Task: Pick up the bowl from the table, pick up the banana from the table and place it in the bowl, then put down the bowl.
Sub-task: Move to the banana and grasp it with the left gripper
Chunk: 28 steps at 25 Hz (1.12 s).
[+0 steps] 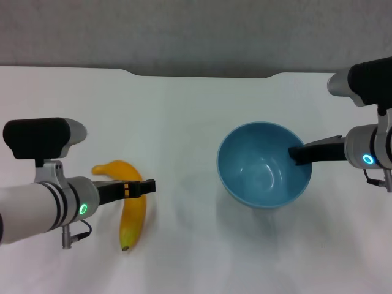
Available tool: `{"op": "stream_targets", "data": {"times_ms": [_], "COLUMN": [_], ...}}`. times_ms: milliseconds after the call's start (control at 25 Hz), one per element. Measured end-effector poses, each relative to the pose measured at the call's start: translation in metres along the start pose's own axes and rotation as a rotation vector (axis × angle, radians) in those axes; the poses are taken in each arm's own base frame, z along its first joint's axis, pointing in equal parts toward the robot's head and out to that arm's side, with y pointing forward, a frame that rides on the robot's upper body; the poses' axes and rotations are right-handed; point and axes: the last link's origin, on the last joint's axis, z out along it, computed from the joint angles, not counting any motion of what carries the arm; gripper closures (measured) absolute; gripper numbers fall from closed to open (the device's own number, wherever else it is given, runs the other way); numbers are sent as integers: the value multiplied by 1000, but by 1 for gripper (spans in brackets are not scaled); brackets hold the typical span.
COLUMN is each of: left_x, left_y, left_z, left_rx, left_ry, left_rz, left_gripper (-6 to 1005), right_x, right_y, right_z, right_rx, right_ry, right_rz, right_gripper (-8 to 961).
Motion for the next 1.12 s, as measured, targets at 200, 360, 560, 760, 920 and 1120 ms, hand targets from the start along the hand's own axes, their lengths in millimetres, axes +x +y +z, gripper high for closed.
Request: {"op": "stream_targets", "data": {"times_ms": [200, 360, 560, 760, 920, 1120], "left_x": [-3, -9, -14, -19, -21, -21], "left_y": [3, -3, -2, -1, -1, -1], "left_z": [3, 7, 14, 20, 21, 21], "left_rx": [-9, 9, 14, 20, 24, 25], "left_ry": [6, -5, -35, -68, -78, -75], "left_rz": [0, -7, 11, 21, 27, 35], "left_gripper": [199, 204, 210, 216, 221, 227], "right_x": [-1, -2, -4, -4, -4, -3], "right_y": [1, 4, 5, 6, 5, 4], "right_z": [0, 1, -1, -1, -1, -1], "right_rx": [-2, -6, -8, -9, -8, -5], "right_ry": [-1, -3, -11, -10, -13, -14], "right_rz": [-2, -11, -16, -18, -17, -15], "right_gripper": [903, 900, 896, 893, 890, 886]}}
